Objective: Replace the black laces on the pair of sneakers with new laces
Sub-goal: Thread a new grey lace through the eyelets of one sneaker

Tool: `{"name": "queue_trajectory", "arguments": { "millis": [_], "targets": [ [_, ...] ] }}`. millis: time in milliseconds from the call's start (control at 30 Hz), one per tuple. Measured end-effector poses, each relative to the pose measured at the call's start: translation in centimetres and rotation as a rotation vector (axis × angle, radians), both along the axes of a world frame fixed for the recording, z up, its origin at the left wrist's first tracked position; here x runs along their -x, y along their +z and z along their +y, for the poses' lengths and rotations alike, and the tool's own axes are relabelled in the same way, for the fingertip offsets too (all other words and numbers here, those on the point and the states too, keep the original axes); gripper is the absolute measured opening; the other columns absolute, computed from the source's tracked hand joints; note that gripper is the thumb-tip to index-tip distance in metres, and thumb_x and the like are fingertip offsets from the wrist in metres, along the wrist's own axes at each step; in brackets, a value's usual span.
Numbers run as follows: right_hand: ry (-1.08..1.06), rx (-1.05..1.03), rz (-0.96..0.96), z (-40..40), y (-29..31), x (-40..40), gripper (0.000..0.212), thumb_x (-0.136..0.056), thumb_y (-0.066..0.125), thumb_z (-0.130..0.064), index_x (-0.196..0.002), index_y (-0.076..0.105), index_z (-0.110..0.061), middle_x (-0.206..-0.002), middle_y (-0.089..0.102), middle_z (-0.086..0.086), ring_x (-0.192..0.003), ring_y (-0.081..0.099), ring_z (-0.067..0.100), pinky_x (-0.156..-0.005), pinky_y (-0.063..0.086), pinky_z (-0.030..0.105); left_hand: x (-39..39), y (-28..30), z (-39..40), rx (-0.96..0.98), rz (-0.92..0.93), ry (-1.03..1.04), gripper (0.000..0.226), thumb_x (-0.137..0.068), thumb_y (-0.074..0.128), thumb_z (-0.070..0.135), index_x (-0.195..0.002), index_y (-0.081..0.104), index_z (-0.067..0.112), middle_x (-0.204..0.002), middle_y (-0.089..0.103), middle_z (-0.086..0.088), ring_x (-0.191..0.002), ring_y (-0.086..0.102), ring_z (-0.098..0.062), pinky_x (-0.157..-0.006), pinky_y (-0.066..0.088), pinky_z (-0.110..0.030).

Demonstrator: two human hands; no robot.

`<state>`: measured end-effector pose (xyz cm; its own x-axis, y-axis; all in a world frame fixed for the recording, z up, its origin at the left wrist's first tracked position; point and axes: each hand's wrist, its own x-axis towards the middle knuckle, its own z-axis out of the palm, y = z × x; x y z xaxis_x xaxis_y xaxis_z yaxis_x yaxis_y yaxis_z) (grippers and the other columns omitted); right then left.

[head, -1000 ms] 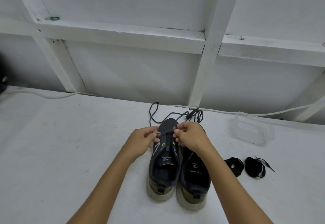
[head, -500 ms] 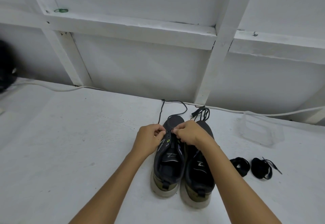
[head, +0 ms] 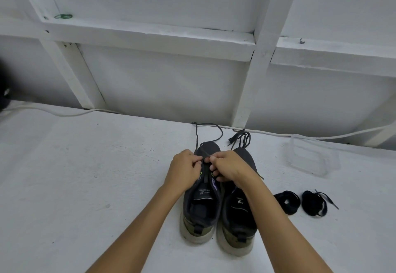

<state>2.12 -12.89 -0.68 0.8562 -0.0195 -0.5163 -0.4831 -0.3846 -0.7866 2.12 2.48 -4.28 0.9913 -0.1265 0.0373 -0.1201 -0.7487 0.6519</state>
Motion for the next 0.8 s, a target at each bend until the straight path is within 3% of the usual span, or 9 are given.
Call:
{"name": "queue_trajectory", "arguments": {
  "millis": [133,233,333,500,800],
  "targets": [
    [-0.162,-0.081,-0.048,-0.4,-0.3,0.2,0.029,-0.107,0.041,-0.02,-0.102,0.068,-0.014,-0.077,0.069,0.0,-0.066,0.062,0.011,-0.061,0.059,0.028,-0.2,1.0,-0.7,-0.083,0.08,0.008,0.028,-0.086,0.07,0.036,-0.104,0.077,0.016,-0.092,0.07,-0.002,-0.09,0.064,-0.018,-0.072,0.044,-0.024],
    [-0.201,-0.057,-0.074,-0.5,-0.4,0.3,0.028,-0.107,0.04,-0.02,-0.101,0.066,-0.012,-0.08,0.069,0.003,-0.07,0.063,0.014,-0.067,0.062,0.032,-0.5,2.3,-1.3,-0.177,0.109,0.025,0.023,-0.084,0.067,0.021,-0.105,0.073,0.013,-0.101,0.072,-0.008,-0.094,0.065,-0.025,-0.08,0.054,-0.032],
    [-0.204,-0.056,-0.065,-0.4,-0.5,0.2,0.027,-0.107,0.038,-0.018,-0.101,0.064,-0.011,-0.082,0.07,0.005,-0.071,0.063,0.016,-0.067,0.062,0.034,-1.0,3.3,-2.3,-0.315,0.12,-0.021,0.024,-0.088,0.056,0.006,-0.108,0.066,0.015,-0.11,0.061,-0.009,-0.096,0.061,-0.028,-0.08,0.052,-0.034],
    [-0.244,-0.088,-0.038,-0.8,-0.8,0.0,0.025,-0.107,0.036,-0.017,-0.101,0.059,-0.01,-0.082,0.07,0.008,-0.069,0.065,0.016,-0.062,0.061,0.032,-1.0,3.5,-3.8,-0.604,0.128,-0.121,0.024,-0.093,0.053,0.002,-0.112,0.066,0.007,-0.117,0.059,-0.013,-0.105,0.06,-0.03,-0.078,0.046,-0.031],
    [-0.272,-0.128,-0.026,-1.4,-1.3,0.1,0.024,-0.105,0.037,-0.011,-0.1,0.059,-0.008,-0.08,0.068,0.009,-0.066,0.066,0.017,-0.059,0.06,0.034,-1.5,4.0,-5.2,-0.81,0.037,-0.272,0.026,-0.095,0.045,-0.003,-0.114,0.062,0.002,-0.123,0.059,-0.015,-0.113,0.058,-0.031,-0.083,0.046,-0.034]
  ]
}}
